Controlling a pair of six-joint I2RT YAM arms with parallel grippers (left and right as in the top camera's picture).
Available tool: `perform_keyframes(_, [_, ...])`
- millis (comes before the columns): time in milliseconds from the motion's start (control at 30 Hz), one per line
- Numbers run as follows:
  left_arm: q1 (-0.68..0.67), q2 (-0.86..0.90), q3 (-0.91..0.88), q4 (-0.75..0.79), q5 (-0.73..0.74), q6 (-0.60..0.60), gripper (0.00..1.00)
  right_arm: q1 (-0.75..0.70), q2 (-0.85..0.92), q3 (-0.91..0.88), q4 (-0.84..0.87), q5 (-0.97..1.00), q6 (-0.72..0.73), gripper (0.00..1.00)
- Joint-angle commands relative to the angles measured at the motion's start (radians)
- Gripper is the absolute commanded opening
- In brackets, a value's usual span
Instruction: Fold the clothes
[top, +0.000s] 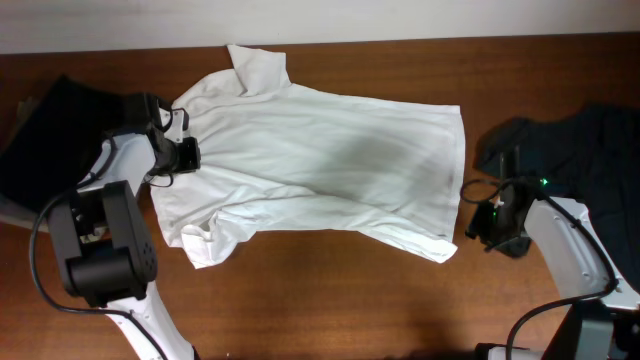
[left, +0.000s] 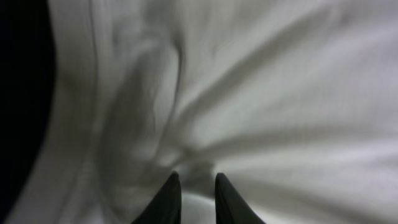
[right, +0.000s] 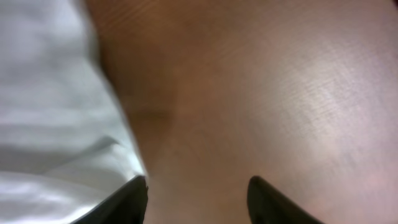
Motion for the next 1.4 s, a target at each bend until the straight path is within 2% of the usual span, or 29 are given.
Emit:
perform_keyframes(0, [0.004,0.021,0.092,-0.158,0.076,0.088,0.21,-0.002,0.005,0.013,0.201,-0.209,-0.09,0.35])
perform_keyframes(67, [-0.005,0.011,0.174,-0.298,0.141,0.105,0.21,0.0,0.022,0.013,0.315,-0.237,-0.058,0.29])
perform_keyframes(133, [-0.034,-0.012,0.25,-0.435,0.15,0.13,0.21,0.0,0.101,0.013,0.395,-0.268,-0.05,0.29])
perform_keyframes(200, [-0.066,-0.04,0.264,-0.506,0.147,0.133,0.21,0.0,0.192,0.013,0.451,-0.315,-0.05,0.25])
perform_keyframes(267, [-0.104,-0.054,0.264,-0.593,0.128,0.133,0.21,0.0,0.304,0.019,0.524,-0.38,-0.05,0.17])
perform_keyframes(333, [-0.139,-0.054,0.26,-0.68,0.098,0.133,0.2,0.0,0.394,0.043,0.559,-0.386,-0.034,0.15])
perform_keyframes(467, [-0.183,-0.054,0.26,-0.78,0.029,0.132,0.2,-0.002,0.535,0.165,0.557,-0.128,0.02,0.1])
perform_keyframes(600, [-0.183,-0.054,0.228,-0.821,0.006,0.128,0.2,-0.013,0.573,0.346,0.496,-0.053,0.01,0.09])
perform_keyframes(700, [-0.183,-0.054,0.147,-0.773,-0.01,0.124,0.2,-0.021,0.572,0.46,0.401,-0.071,0.009,0.09])
perform_keyframes(733, [-0.183,-0.054,0.109,-0.748,-0.012,0.116,0.2,-0.02,0.57,0.506,0.338,-0.089,0.005,0.1])
perform_keyframes(767, [-0.183,-0.054,0.055,-0.712,-0.011,0.105,0.2,-0.02,0.561,0.562,0.257,-0.122,-0.043,0.18])
perform_keyframes(800, [-0.183,-0.054,0.015,-0.685,-0.014,0.105,0.2,-0.02,0.549,0.592,0.209,-0.135,-0.059,0.19])
perform_keyframes(867, [-0.182,-0.054,-0.063,-0.637,-0.084,0.055,0.13,-0.021,0.501,0.632,0.121,-0.145,-0.079,0.2])
perform_keyframes(900, [-0.177,-0.054,-0.111,-0.632,-0.151,-0.025,0.02,-0.02,0.444,0.638,0.066,-0.146,-0.078,0.2])
perform_keyframes(1000, [-0.129,-0.054,-0.16,-0.697,-0.227,-0.127,0.01,-0.02,0.349,0.638,-0.079,-0.145,-0.078,0.2])
perform_keyframes(1133, [-0.013,-0.056,-0.16,-0.743,-0.245,-0.155,0.01,-0.018,0.336,0.6,-0.3,-0.151,-0.077,0.2])
perform_keyframes(1200, [0.032,-0.057,-0.159,-0.739,-0.244,-0.159,0.01,-0.004,0.337,0.489,-0.261,-0.232,-0.111,0.2])
perform_keyframes(1267, [0.055,-0.057,-0.159,-0.724,-0.228,-0.165,0.01,0.03,0.337,0.369,-0.121,-0.348,-0.175,0.2])
perform_keyframes(1367, [0.049,-0.057,-0.159,-0.719,-0.228,-0.161,0.01,0.086,0.345,0.191,0.133,-0.361,-0.113,0.17])
